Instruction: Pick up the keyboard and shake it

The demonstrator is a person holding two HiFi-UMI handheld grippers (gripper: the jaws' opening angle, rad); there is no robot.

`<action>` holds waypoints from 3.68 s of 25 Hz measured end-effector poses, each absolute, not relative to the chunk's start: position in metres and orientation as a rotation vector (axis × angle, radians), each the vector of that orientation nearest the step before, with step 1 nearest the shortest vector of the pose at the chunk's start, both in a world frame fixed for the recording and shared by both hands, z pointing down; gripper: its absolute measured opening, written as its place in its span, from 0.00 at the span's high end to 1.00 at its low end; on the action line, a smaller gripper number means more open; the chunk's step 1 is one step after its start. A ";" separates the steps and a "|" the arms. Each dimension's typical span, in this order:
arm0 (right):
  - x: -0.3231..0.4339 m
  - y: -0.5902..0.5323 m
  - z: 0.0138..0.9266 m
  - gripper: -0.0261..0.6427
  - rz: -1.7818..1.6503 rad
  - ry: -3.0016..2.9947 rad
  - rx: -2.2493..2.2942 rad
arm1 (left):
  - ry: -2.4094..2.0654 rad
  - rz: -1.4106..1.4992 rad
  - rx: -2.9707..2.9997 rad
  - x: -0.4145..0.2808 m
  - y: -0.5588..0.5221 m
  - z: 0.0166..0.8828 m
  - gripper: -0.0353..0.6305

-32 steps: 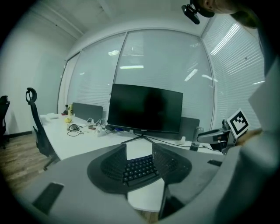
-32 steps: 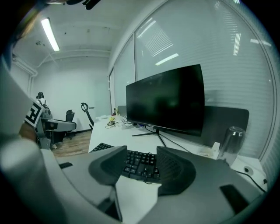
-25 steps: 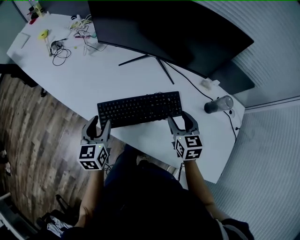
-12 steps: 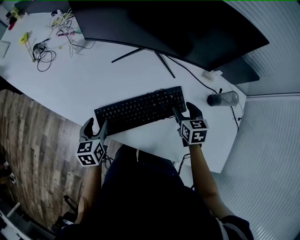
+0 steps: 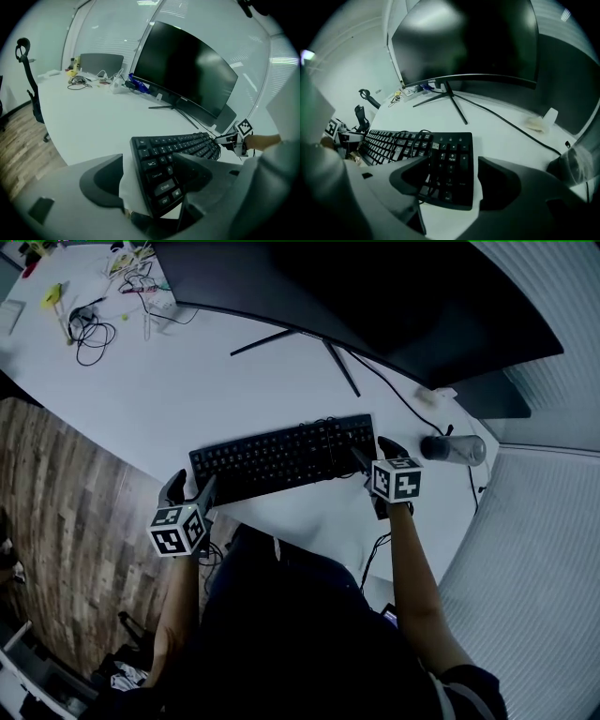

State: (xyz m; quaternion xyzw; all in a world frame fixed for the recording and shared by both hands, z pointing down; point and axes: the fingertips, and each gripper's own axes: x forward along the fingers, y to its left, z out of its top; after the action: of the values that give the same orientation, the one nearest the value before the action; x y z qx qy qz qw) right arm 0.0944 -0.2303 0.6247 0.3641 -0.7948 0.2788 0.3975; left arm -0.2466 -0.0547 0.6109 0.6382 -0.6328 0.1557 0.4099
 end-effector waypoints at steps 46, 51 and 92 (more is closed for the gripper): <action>0.088 -0.269 0.408 0.45 0.205 -2.022 1.042 | -1.256 -0.202 1.566 -0.183 -0.098 0.583 0.53; 0.098 -0.273 0.428 0.45 0.310 -2.027 1.045 | -1.317 -0.153 1.562 -0.186 -0.097 0.574 0.53; 0.124 -0.256 0.409 0.47 0.308 -2.307 1.291 | -1.579 -0.198 1.762 -0.213 -0.127 0.488 0.53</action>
State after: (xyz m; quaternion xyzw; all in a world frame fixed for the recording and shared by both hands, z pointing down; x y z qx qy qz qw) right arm 0.1240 -0.2561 0.4088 0.4713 -0.8419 0.1124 0.2376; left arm -0.2129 -0.1266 0.4884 0.6881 -0.6167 -0.0774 0.3745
